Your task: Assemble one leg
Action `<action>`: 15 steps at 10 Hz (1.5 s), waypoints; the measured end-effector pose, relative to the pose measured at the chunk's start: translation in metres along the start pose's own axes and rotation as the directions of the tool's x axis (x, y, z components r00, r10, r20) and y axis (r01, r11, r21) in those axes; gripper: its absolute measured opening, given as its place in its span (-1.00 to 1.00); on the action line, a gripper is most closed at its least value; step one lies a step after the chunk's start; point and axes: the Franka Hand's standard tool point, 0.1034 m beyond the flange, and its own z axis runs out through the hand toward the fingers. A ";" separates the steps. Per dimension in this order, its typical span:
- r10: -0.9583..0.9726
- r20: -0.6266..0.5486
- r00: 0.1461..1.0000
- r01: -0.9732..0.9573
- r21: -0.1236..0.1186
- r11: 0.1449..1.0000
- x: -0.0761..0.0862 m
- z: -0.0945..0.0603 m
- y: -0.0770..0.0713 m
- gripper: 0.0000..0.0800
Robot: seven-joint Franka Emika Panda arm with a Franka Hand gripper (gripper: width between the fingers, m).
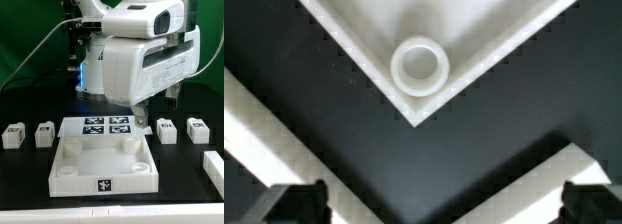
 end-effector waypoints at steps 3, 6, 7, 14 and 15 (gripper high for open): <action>-0.007 0.000 1.000 0.007 0.000 1.000 0.000 0.000 0.000 0.63; -0.351 0.000 0.936 0.351 -0.031 0.936 -0.032 0.008 -0.026 0.63; -0.443 0.008 0.896 0.443 -0.027 0.896 -0.043 0.009 -0.028 0.63; -0.663 0.016 0.748 0.663 -0.065 0.746 -0.058 0.013 -0.026 0.63; -0.661 0.015 0.751 0.660 -0.069 0.748 -0.071 0.022 -0.028 0.63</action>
Offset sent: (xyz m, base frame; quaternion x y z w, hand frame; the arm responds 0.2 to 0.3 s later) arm 0.0000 0.0000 0.0000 0.0000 0.0000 -0.0899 0.9960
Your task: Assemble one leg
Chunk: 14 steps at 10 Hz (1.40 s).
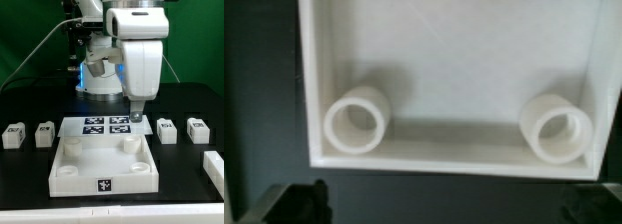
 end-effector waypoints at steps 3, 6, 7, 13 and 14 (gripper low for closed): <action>-0.013 -0.012 1.000 0.014 0.030 0.999 -0.044 0.046 -0.046 0.63; 0.038 -0.020 0.999 -0.036 0.060 0.998 -0.044 0.063 -0.059 0.63; 0.069 -0.019 0.997 -0.067 0.072 0.995 -0.038 0.067 -0.062 0.63; 0.161 -0.005 0.987 -0.159 0.105 0.982 -0.022 0.084 -0.079 0.63; 0.126 -0.013 0.992 -0.125 0.092 0.988 -0.032 0.084 -0.080 0.63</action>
Offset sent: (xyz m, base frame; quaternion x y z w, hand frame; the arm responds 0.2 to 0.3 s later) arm -0.0005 -0.0194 -0.0333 -0.0006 0.0466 -0.0207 0.9987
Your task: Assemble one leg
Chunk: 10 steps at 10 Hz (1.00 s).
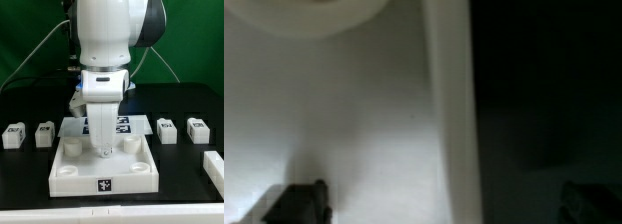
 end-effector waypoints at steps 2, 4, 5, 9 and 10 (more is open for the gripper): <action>0.014 -0.004 1.000 -0.014 -0.007 1.000 -0.005 0.001 0.000 0.63; 0.016 -0.004 1.000 -0.016 -0.006 1.000 -0.005 0.001 -0.001 -0.08; 0.016 -0.004 1.000 -0.016 -0.006 1.000 -0.005 0.001 -0.001 -0.41; 0.018 -0.004 1.000 -0.018 -0.009 1.000 -0.006 0.001 0.000 -0.88; 0.018 -0.004 1.000 -0.018 -0.009 1.000 -0.006 0.001 0.000 -0.88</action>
Offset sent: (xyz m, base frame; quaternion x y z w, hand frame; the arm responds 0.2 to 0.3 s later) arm 0.0000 0.0000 0.0000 0.0000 0.0000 0.0000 1.0000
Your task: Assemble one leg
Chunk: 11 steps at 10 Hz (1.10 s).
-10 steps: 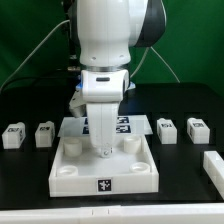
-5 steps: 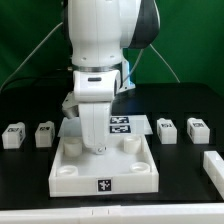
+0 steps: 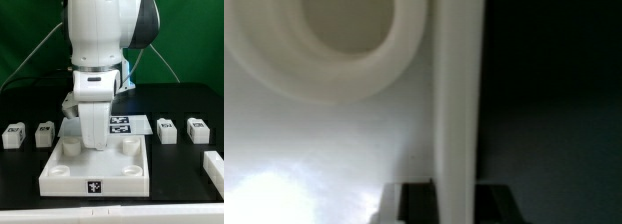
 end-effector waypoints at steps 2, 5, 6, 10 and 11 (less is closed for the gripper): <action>0.000 0.000 1.000 0.000 0.000 1.000 0.000 0.000 0.000 -0.88; 0.000 0.000 1.000 0.000 0.000 1.000 0.000 0.000 0.000 -0.87; 0.000 0.000 1.000 0.000 0.000 1.000 0.000 0.000 0.000 -0.87; -0.029 -0.009 1.000 0.029 -0.010 1.000 0.013 -0.001 0.008 -0.87; -0.050 -0.018 0.999 0.050 -0.017 0.999 0.030 -0.003 0.016 -0.87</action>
Offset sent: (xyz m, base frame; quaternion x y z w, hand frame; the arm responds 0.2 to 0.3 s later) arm 0.0000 0.0000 0.0000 0.0000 0.0000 0.0000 1.0000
